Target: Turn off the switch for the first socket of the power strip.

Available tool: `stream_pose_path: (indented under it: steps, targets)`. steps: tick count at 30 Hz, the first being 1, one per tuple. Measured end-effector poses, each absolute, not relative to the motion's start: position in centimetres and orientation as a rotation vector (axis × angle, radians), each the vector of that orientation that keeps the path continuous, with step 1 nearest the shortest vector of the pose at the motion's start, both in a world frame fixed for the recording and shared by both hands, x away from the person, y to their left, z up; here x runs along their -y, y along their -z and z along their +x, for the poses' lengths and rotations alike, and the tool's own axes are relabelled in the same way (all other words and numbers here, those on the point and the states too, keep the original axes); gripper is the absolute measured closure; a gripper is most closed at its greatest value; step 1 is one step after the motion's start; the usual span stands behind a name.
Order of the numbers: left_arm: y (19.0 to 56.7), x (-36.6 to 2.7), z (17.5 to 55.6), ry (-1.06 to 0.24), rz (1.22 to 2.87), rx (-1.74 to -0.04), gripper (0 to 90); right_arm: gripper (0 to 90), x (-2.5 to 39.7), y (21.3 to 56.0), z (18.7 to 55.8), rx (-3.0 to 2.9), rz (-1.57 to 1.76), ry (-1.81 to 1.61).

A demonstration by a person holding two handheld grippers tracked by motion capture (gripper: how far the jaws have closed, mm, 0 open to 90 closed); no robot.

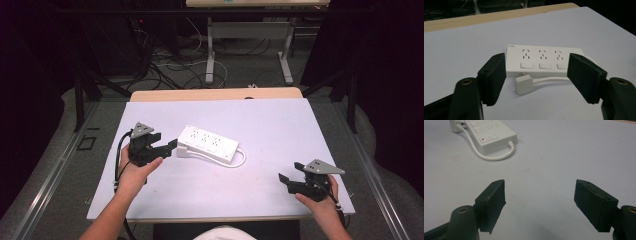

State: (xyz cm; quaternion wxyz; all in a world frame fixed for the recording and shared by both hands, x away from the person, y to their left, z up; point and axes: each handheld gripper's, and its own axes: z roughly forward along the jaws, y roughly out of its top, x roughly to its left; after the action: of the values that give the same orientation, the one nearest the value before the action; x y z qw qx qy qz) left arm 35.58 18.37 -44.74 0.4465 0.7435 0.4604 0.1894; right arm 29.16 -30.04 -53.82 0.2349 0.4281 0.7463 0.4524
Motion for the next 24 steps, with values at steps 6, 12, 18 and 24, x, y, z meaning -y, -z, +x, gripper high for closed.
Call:
stream_pose_path:
  steps: [6, 12, 18, 24]
  targets:
    - [44.3, -17.9, 36.3, -0.463, 1.860, -1.151, 38.1, 24.4, 30.0, 53.8, 29.1, -2.055, 1.174, -1.234]
    - [43.9, -17.4, 36.9, -0.444, 1.867, -1.164, 40.7, 24.4, 30.1, 53.9, 29.2, -2.051, 1.169, -1.245]
    - [44.0, -16.7, 37.6, -0.425, 1.855, -1.171, 43.0, 24.4, 30.1, 53.9, 29.2, -2.050, 1.171, -1.245]
    - [44.1, -15.9, 38.3, -0.432, 1.838, -1.173, 46.1, 24.3, 30.1, 53.9, 29.2, -2.056, 1.173, -1.244]
